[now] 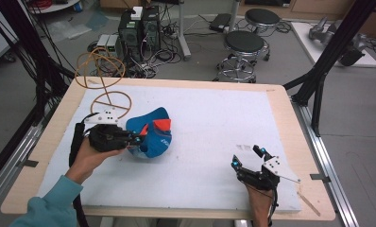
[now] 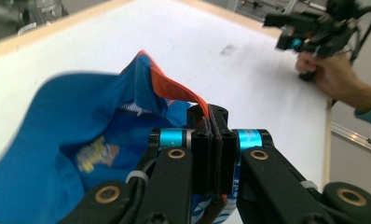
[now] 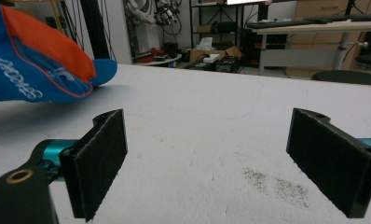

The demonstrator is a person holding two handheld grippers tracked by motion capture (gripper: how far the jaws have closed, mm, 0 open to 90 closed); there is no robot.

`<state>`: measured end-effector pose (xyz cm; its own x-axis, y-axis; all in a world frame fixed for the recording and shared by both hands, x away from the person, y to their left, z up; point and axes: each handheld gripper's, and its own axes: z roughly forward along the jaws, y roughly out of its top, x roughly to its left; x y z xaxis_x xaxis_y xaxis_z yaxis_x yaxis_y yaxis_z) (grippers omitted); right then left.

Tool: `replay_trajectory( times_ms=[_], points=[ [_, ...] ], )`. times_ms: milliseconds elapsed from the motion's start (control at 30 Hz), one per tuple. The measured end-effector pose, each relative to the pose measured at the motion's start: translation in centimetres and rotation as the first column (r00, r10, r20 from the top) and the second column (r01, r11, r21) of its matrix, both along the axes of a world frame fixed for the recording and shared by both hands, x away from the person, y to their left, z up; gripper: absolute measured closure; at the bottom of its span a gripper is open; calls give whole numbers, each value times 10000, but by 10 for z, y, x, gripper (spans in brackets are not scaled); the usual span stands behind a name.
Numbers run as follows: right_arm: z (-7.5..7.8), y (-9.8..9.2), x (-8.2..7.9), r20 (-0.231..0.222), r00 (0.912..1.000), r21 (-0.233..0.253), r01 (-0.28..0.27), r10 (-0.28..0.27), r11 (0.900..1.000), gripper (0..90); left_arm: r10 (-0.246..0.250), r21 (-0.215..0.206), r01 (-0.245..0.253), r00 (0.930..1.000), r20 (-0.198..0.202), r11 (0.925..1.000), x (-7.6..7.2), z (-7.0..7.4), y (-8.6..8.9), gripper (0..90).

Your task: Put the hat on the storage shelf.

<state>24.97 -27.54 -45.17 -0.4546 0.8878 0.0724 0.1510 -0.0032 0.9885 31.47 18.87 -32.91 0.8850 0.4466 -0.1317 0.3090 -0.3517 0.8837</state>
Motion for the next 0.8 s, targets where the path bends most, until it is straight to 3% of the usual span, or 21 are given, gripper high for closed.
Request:
replay_trajectory(
  times_ms=[367,667,800],
  points=[
    [0,0,0,-36,10000,28,-33,33,10000,112,287,-261,-288,9996,-48,9992,-8,26,-10,883],
    [0,0,0,-26,10000,16,-39,39,10000,112,-161,-641,176,9996,226,9978,-18,45,-17,884],
    [0,0,0,-18,10000,26,-41,41,10000,112,-386,-680,424,9976,567,9968,-24,53,-20,884]
  ],
)
